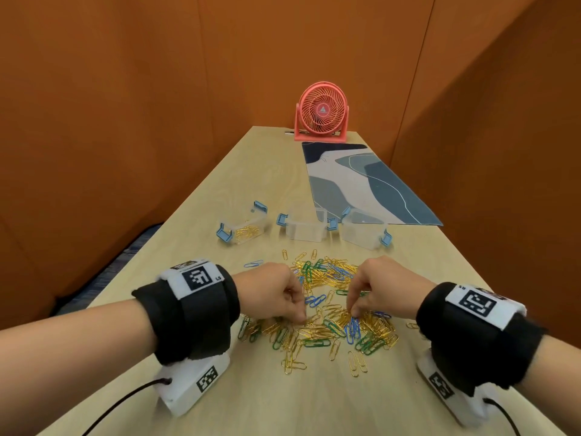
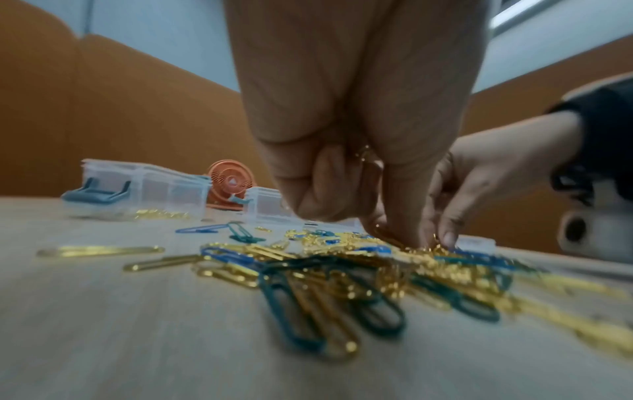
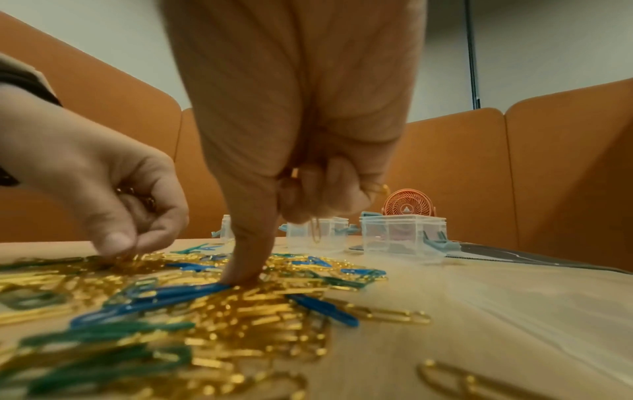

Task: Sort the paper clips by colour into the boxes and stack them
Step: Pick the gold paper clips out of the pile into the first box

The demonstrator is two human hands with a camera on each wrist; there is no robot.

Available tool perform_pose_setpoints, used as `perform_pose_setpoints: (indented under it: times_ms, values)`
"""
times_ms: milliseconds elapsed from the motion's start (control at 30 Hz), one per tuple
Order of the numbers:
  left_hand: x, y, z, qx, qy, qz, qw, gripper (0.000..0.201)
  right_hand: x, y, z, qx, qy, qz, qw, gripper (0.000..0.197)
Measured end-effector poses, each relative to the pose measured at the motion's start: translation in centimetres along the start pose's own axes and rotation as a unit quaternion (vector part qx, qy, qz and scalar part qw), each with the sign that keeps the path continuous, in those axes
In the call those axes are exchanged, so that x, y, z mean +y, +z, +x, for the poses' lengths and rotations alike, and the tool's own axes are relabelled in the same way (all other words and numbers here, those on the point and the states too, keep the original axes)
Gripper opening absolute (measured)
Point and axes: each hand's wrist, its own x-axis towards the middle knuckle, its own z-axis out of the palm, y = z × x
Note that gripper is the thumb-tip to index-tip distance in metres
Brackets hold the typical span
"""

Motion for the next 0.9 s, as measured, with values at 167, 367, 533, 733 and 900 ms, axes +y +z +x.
perform_pose_setpoints:
  times_ms: [167,367,533,733,900]
  values:
    - [-0.3,-1.2,-0.7,-0.020,-0.088,-0.251,0.964,0.023,0.2,-0.3,-0.3,0.043,-0.024,0.017,0.999,0.006]
    - [-0.1,-2.2,-0.9,-0.050,-0.115,-0.523,0.843,0.026,0.7,-0.9,-0.2,-0.013,-0.012,-0.025,1.000,0.033]
    - [0.1,-1.9,-0.6,-0.012,-0.126,-0.542,0.831,0.032,0.6,-0.5,0.3,-0.008,-0.002,-0.022,1.000,0.026]
    - [0.5,-1.2,-0.2,-0.021,-0.157,-0.530,0.833,0.030,0.7,-0.1,0.5,-0.019,-0.022,-0.037,0.999,0.009]
    - [1.0,-1.2,0.0,-0.002,-0.172,-0.562,0.809,0.036,0.2,-1.6,-0.1,0.016,-0.037,0.024,0.999,0.002]
